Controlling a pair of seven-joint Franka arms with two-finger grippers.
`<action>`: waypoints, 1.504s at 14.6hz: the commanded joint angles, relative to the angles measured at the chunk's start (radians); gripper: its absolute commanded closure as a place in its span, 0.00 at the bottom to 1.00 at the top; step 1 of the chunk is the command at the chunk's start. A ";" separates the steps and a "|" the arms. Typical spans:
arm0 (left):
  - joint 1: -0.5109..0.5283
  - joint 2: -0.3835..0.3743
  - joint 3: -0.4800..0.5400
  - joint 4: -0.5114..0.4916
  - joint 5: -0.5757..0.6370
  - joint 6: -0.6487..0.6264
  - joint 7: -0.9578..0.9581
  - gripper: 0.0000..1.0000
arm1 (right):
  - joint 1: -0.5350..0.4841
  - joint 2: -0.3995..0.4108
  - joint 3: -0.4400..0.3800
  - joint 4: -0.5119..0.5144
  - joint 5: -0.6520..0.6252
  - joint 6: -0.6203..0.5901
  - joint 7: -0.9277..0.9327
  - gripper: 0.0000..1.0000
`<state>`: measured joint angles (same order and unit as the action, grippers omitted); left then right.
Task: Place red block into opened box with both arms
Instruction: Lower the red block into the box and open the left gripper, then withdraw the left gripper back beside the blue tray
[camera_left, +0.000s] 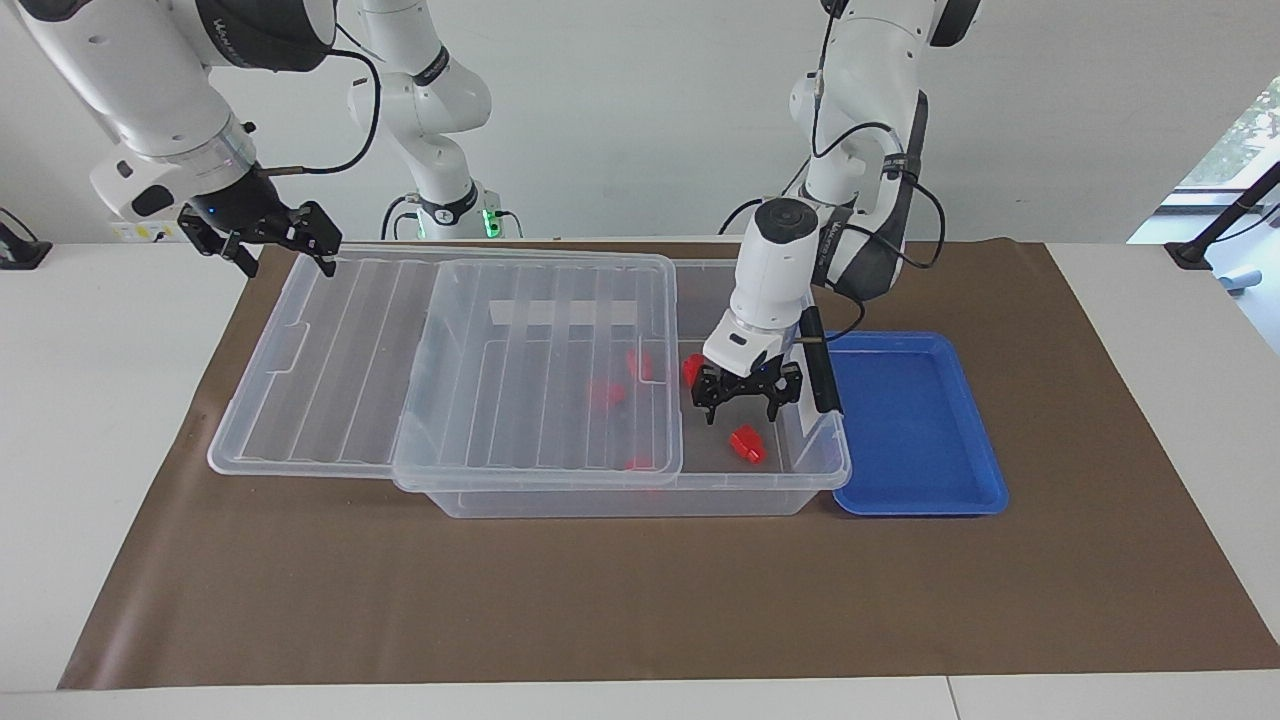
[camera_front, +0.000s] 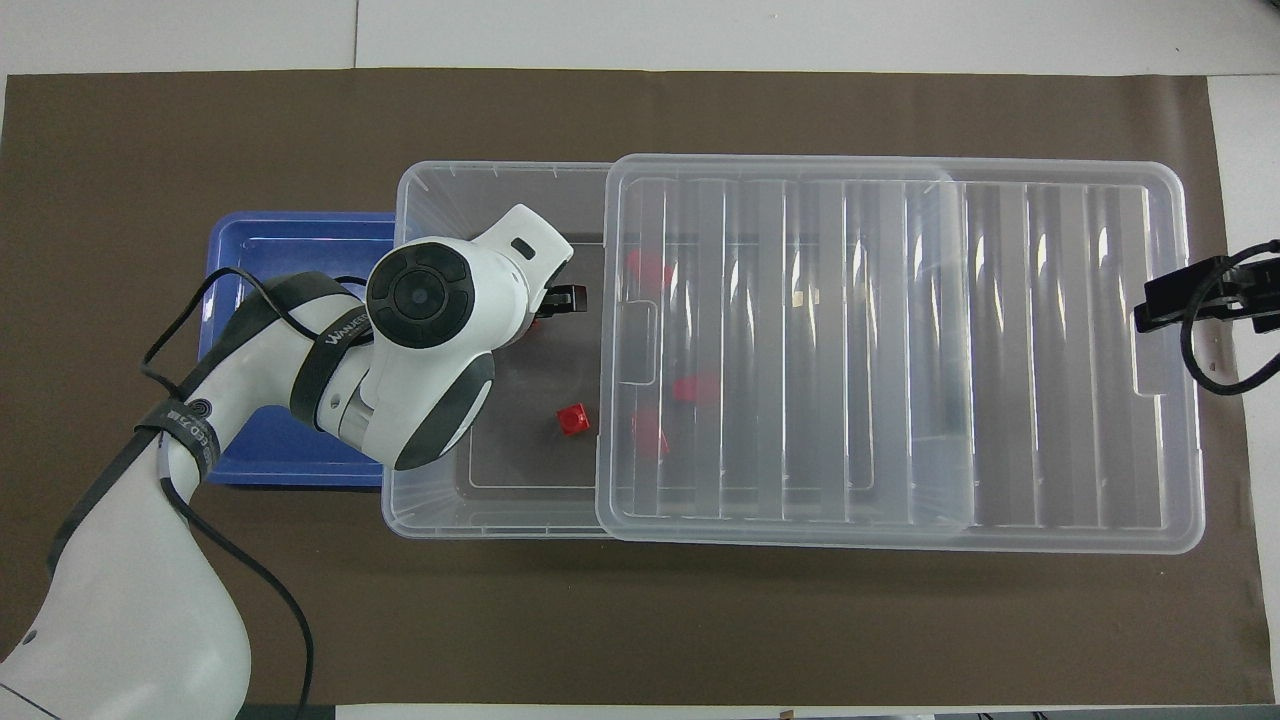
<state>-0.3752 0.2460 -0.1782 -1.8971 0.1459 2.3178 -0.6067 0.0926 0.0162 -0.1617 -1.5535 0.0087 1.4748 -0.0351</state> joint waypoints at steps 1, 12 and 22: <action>-0.004 -0.082 -0.006 -0.013 0.023 -0.105 -0.024 0.00 | -0.007 -0.018 -0.002 -0.033 -0.012 0.025 -0.002 0.00; 0.114 -0.234 -0.001 0.013 -0.086 -0.299 0.115 0.00 | -0.011 -0.022 -0.162 -0.128 -0.010 0.162 -0.292 1.00; 0.320 -0.277 0.003 0.099 -0.152 -0.486 0.408 0.00 | -0.011 -0.001 -0.200 -0.361 0.000 0.440 -0.316 1.00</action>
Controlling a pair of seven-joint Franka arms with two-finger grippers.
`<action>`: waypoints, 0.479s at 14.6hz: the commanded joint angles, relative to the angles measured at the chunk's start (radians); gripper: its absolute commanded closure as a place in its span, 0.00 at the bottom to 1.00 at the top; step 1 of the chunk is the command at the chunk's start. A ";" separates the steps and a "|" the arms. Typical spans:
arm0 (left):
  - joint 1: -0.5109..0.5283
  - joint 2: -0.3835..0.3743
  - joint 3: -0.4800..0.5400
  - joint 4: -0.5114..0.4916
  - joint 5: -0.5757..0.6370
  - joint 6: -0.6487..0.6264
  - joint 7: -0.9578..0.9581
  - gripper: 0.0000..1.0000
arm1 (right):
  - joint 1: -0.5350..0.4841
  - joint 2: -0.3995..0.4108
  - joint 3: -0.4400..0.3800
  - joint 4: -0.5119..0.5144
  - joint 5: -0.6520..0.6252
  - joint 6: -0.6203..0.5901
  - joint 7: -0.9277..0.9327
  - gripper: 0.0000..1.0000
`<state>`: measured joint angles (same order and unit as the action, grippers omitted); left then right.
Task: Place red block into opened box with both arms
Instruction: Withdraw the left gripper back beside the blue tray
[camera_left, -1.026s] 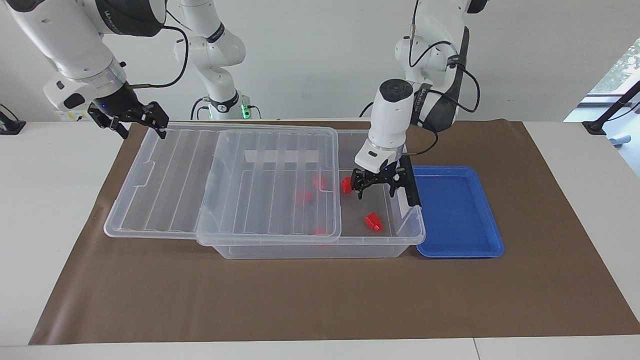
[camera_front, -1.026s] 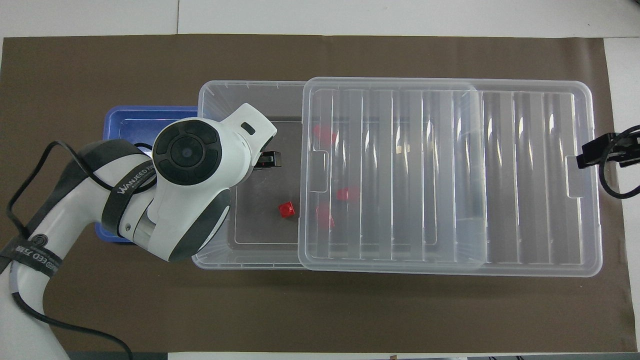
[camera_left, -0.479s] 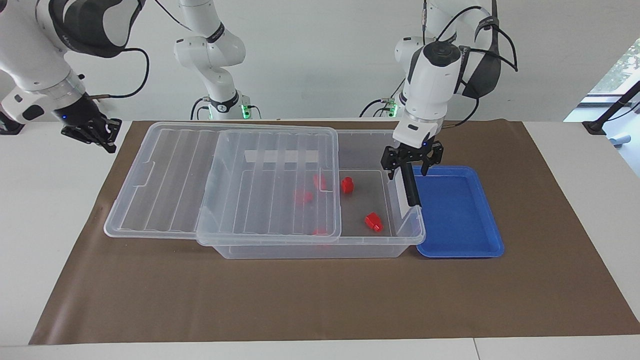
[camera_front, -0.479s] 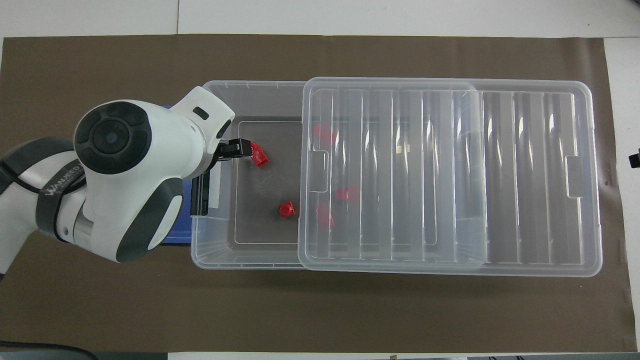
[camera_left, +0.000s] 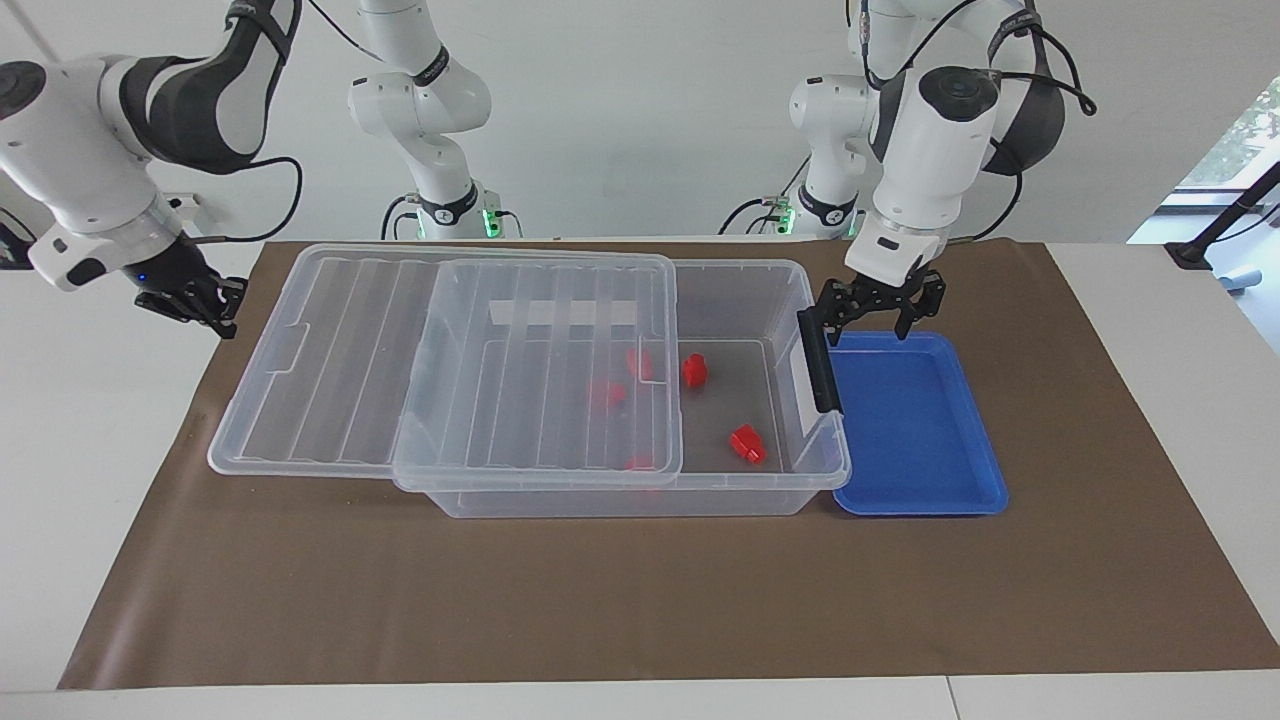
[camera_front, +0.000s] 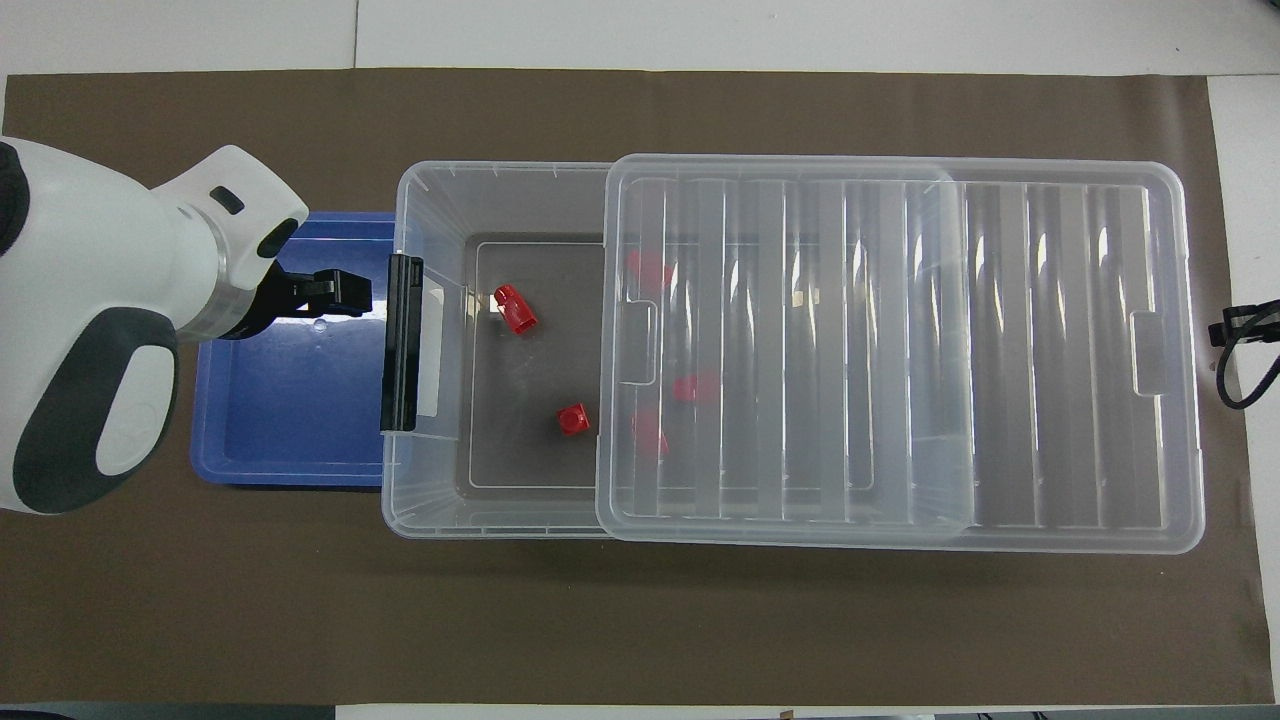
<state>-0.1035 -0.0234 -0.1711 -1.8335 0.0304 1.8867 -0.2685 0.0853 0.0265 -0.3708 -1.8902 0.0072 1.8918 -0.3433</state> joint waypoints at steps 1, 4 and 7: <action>0.053 -0.007 0.001 0.051 -0.047 -0.075 0.103 0.00 | -0.003 -0.010 0.009 -0.035 0.005 0.045 -0.008 1.00; 0.053 -0.007 0.051 0.114 -0.049 -0.148 0.182 0.00 | -0.004 -0.010 0.009 -0.063 0.005 0.076 -0.010 1.00; 0.053 -0.007 0.099 0.151 -0.049 -0.199 0.268 0.00 | -0.002 -0.010 0.019 -0.063 0.007 0.076 -0.005 1.00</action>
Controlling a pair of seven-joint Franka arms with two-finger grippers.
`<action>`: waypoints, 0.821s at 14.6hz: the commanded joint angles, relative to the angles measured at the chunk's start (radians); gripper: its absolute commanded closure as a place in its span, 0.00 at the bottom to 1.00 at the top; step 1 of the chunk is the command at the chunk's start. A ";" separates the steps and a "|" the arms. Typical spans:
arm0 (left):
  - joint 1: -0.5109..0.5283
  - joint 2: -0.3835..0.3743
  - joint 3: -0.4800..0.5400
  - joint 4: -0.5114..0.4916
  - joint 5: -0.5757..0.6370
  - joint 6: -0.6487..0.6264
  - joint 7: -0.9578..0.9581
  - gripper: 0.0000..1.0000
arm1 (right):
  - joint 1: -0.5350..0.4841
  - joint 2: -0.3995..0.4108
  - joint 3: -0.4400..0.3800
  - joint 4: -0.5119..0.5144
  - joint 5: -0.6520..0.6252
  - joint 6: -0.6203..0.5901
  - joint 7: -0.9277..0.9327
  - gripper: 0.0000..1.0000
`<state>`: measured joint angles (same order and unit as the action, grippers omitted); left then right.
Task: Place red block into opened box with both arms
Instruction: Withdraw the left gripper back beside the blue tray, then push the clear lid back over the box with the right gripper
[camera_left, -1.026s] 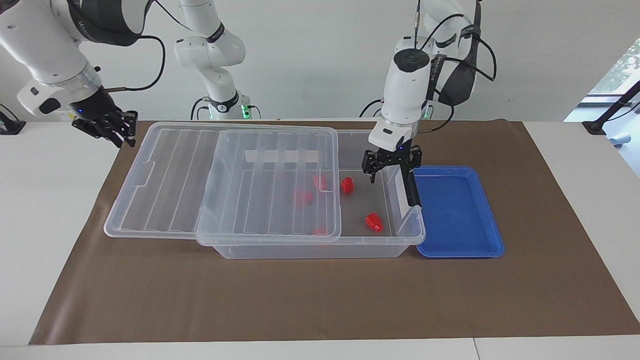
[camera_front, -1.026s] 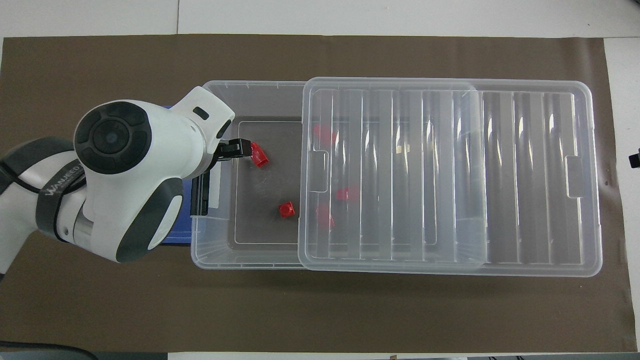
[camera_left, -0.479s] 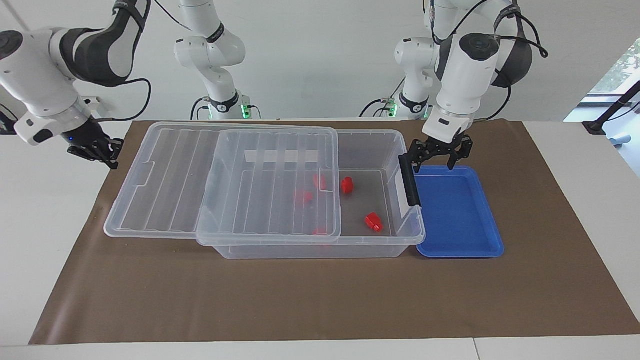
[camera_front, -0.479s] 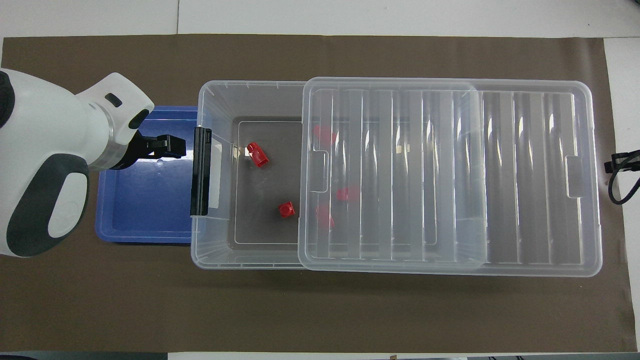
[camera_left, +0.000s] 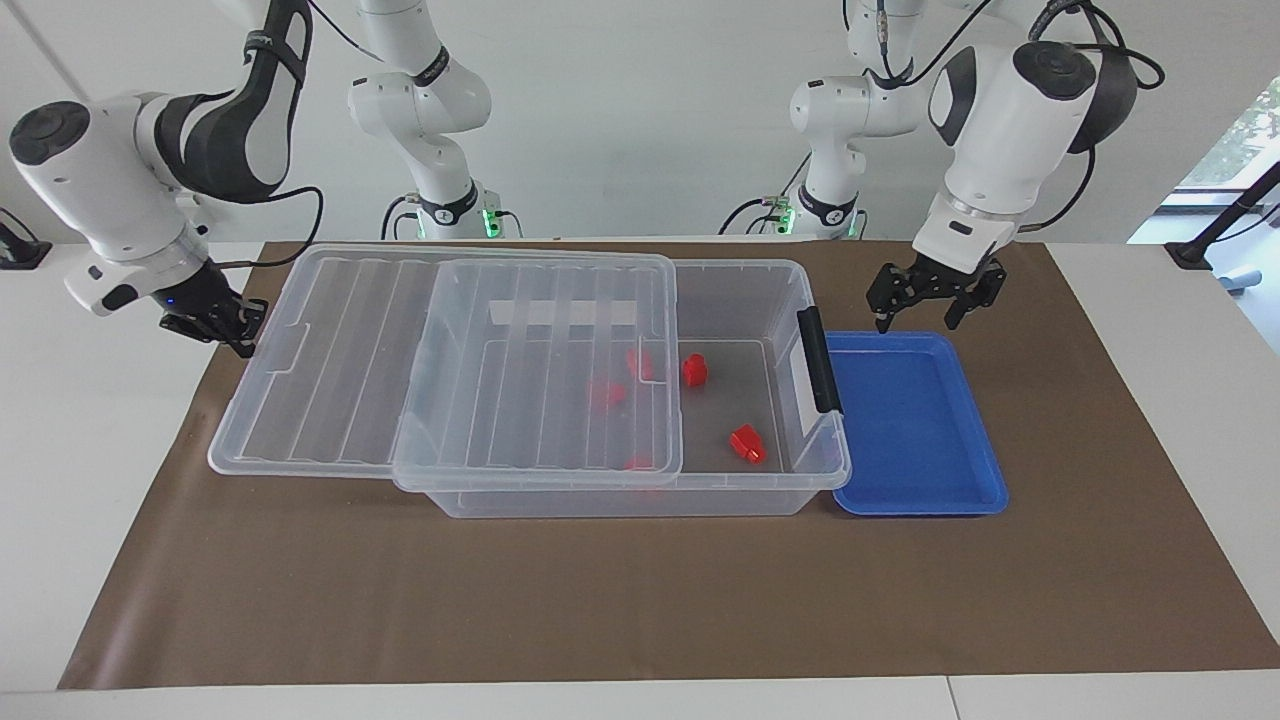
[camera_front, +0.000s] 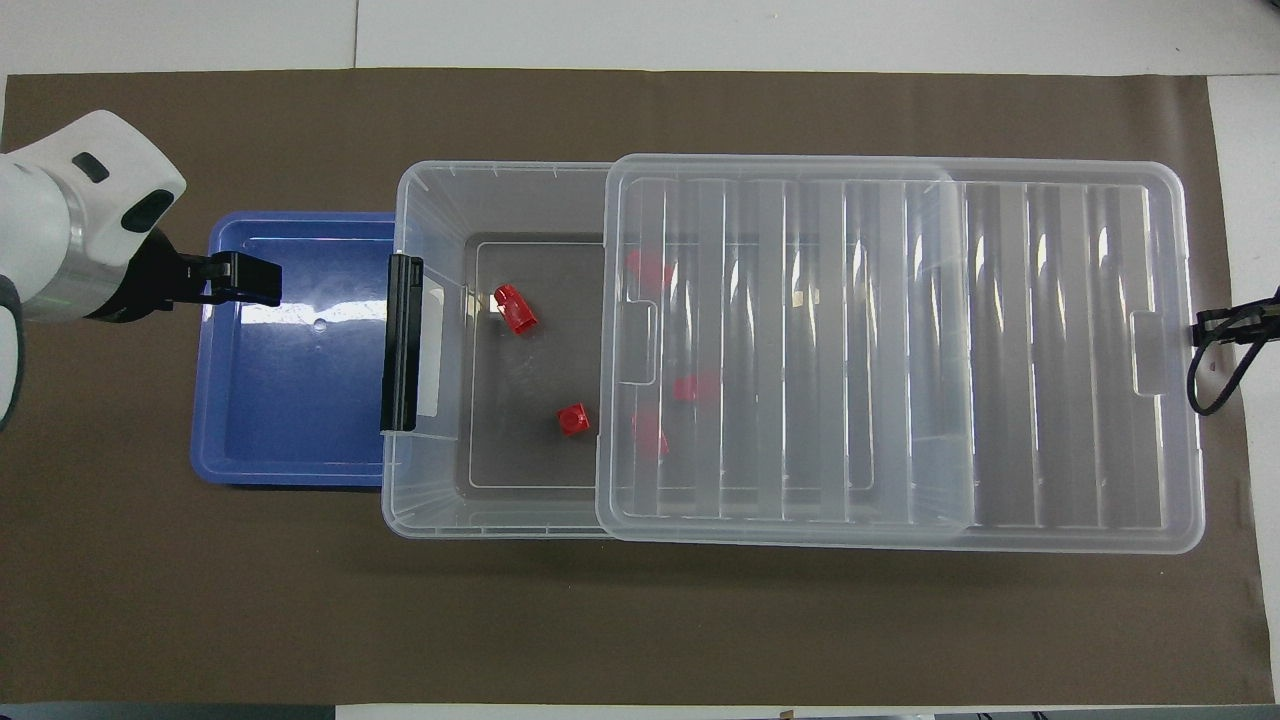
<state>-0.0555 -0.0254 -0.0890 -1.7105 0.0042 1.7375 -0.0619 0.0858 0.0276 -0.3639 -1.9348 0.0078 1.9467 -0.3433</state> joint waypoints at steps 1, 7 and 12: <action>0.005 -0.005 0.038 0.038 -0.023 -0.058 0.079 0.00 | -0.003 -0.011 0.023 -0.016 0.006 0.021 0.012 1.00; 0.006 -0.033 0.057 0.045 -0.021 -0.098 0.094 0.00 | -0.003 -0.009 0.112 -0.012 0.006 0.017 0.150 1.00; 0.000 -0.044 0.054 0.026 -0.021 -0.101 0.088 0.00 | -0.003 -0.011 0.223 -0.013 0.006 0.017 0.332 1.00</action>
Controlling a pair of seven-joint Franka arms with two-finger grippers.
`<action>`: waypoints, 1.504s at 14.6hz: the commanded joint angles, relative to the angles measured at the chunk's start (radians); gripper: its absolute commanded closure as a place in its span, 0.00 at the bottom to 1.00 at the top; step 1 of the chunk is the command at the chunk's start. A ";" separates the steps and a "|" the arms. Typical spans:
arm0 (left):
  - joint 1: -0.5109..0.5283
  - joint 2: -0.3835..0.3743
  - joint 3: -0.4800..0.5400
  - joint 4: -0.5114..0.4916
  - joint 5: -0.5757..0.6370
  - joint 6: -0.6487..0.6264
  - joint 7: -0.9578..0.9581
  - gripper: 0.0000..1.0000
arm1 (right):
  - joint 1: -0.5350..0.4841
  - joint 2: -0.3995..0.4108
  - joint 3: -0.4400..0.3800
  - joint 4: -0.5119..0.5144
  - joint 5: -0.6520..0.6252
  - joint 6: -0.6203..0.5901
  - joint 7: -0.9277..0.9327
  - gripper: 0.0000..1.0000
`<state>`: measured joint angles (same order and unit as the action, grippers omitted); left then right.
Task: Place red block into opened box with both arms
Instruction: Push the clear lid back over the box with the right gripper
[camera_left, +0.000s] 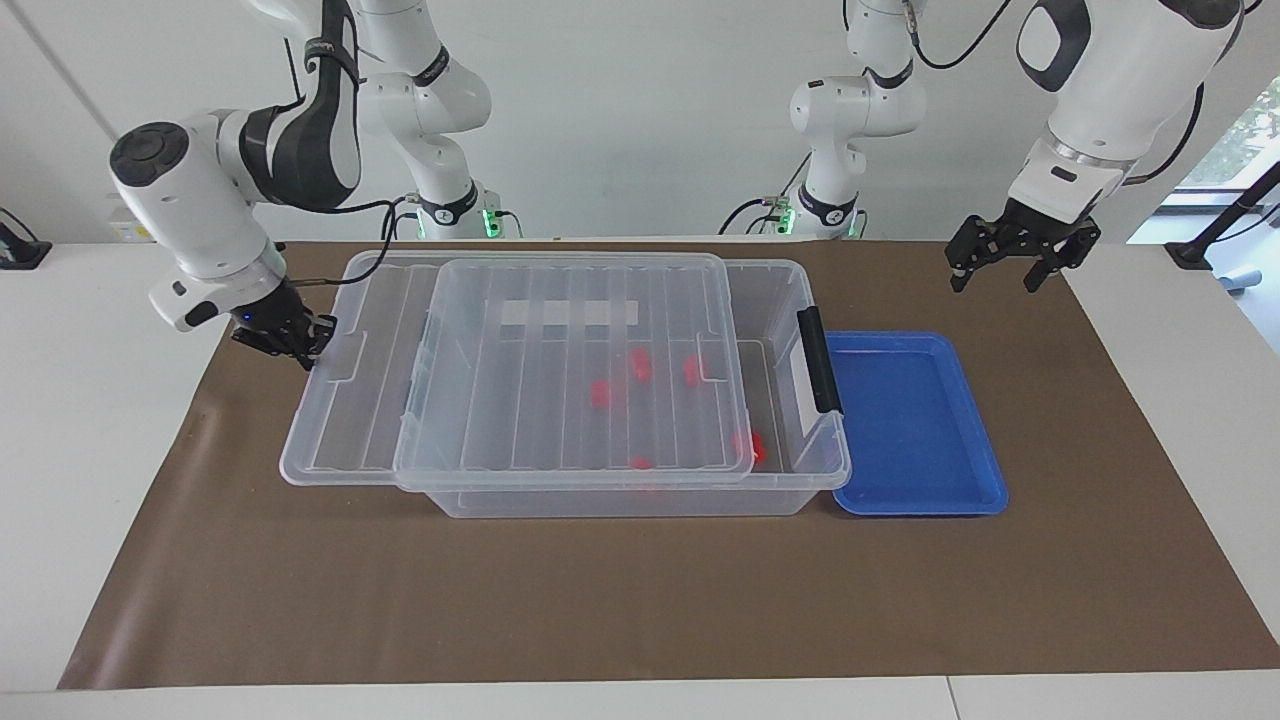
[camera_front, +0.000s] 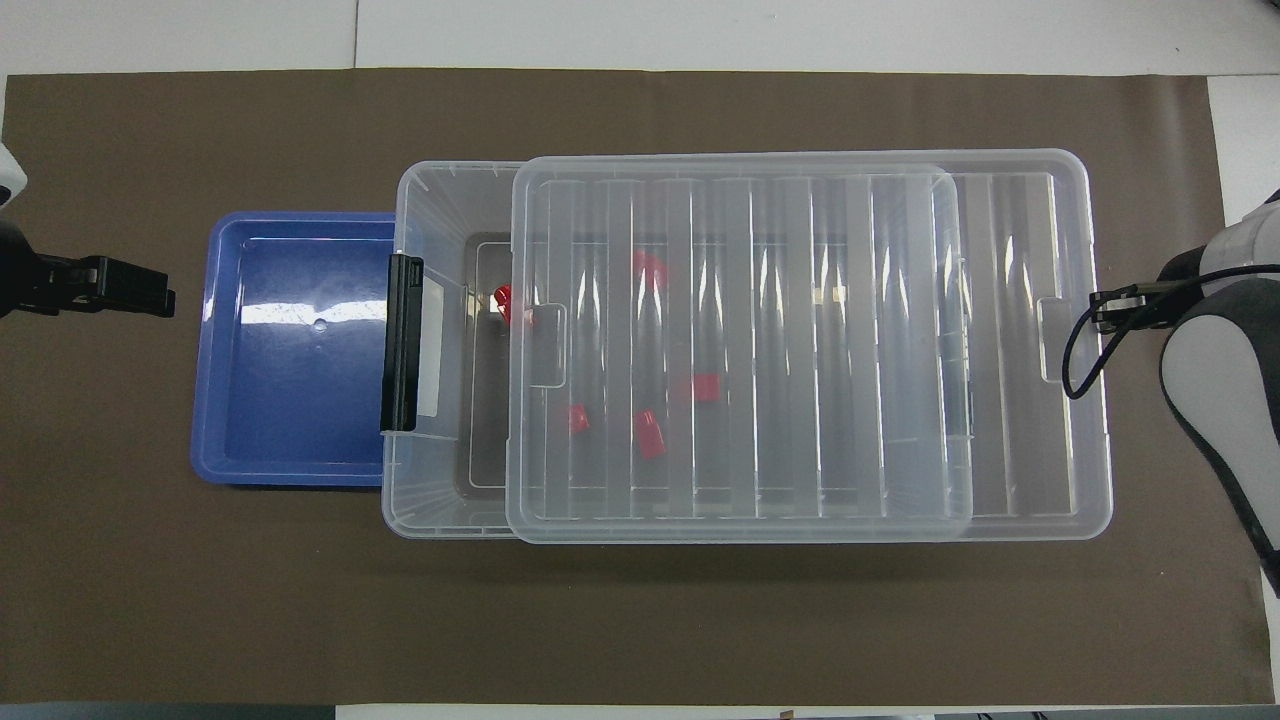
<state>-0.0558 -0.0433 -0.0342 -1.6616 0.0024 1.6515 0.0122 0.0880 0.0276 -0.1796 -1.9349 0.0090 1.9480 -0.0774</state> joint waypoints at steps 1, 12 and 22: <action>-0.001 -0.029 -0.001 -0.026 -0.019 -0.022 0.012 0.00 | -0.005 -0.011 0.060 -0.015 0.003 0.015 0.103 1.00; 0.001 -0.030 -0.004 -0.020 -0.019 -0.059 0.015 0.00 | -0.004 -0.012 0.158 -0.015 0.002 0.012 0.284 1.00; 0.001 -0.009 -0.001 0.043 -0.061 -0.108 0.012 0.00 | -0.002 -0.012 0.173 -0.012 0.002 0.009 0.317 1.00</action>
<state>-0.0566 -0.0518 -0.0351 -1.6361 -0.0487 1.5781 0.0122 0.0899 0.0249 -0.0192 -1.9352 0.0084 1.9480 0.2150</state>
